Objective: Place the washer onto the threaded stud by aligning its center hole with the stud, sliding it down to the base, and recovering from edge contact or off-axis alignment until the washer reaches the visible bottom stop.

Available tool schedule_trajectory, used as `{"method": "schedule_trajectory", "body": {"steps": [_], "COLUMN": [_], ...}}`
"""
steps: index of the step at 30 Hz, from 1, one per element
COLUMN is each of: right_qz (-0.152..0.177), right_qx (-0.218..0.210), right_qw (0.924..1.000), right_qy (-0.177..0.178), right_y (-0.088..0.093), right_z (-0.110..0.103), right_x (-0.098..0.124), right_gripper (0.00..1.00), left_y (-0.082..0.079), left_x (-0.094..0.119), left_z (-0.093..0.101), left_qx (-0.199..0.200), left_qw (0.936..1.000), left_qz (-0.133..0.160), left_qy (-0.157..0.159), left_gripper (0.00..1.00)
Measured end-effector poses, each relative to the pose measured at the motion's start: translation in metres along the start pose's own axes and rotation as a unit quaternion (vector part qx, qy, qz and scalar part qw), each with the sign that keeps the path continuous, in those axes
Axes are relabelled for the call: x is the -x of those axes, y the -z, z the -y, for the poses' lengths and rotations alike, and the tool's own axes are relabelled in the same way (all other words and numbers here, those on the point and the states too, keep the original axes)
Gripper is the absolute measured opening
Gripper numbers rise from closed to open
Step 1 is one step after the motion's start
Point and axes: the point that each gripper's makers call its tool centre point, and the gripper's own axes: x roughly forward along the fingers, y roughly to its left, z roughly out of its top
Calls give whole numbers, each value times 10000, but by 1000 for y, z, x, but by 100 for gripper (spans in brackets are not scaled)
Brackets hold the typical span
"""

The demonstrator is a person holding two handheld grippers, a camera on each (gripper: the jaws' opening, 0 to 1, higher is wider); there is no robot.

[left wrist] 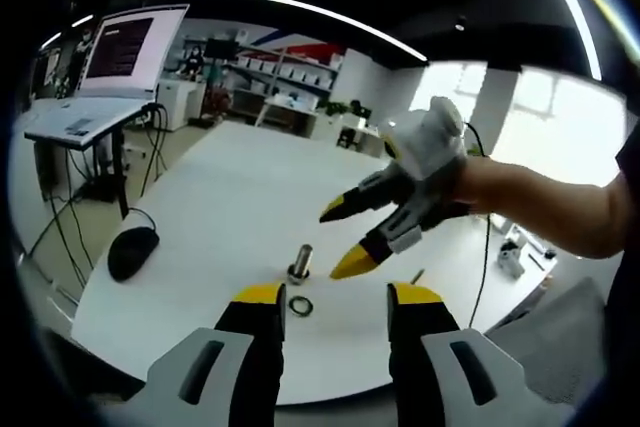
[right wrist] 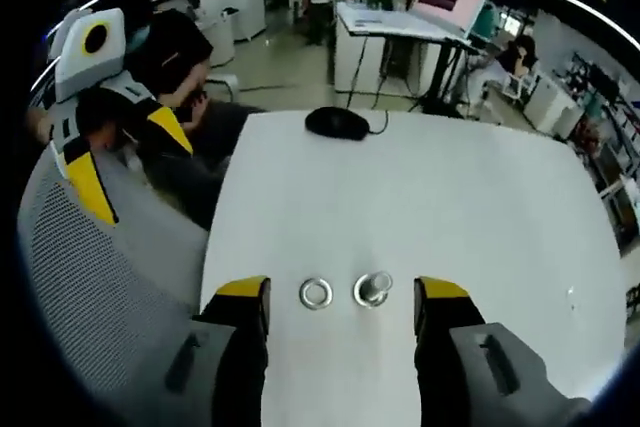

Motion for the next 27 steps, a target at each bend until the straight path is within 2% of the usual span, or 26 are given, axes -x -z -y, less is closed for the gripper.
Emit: {"method": "schedule_trajectory", "body": {"steps": [8,12,21,27], "right_qz": [416,685,744,609], "right_qx": [-580,-704,-841,-921], "right_qw": [9974,9950,9937,9939], "right_qy": [114,189,13,-71], "right_y": [-1,-4,7,24], "right_z": [-6,-11,-35,-46], "right_x": [14,25,27,19], "right_gripper": [64,64,65,65], "left_y": [-2,-2,-1,-1], "left_x": [1,1,1,1], "left_z": [-1,-2,-2,-2], "left_qx": [44,50,45,51], "left_qw": [10000,10000,10000,9999], "left_qz": [61,68,57,53], "left_qy": [-36,-46,-54,-68], "left_gripper": [39,39,39,39]}}
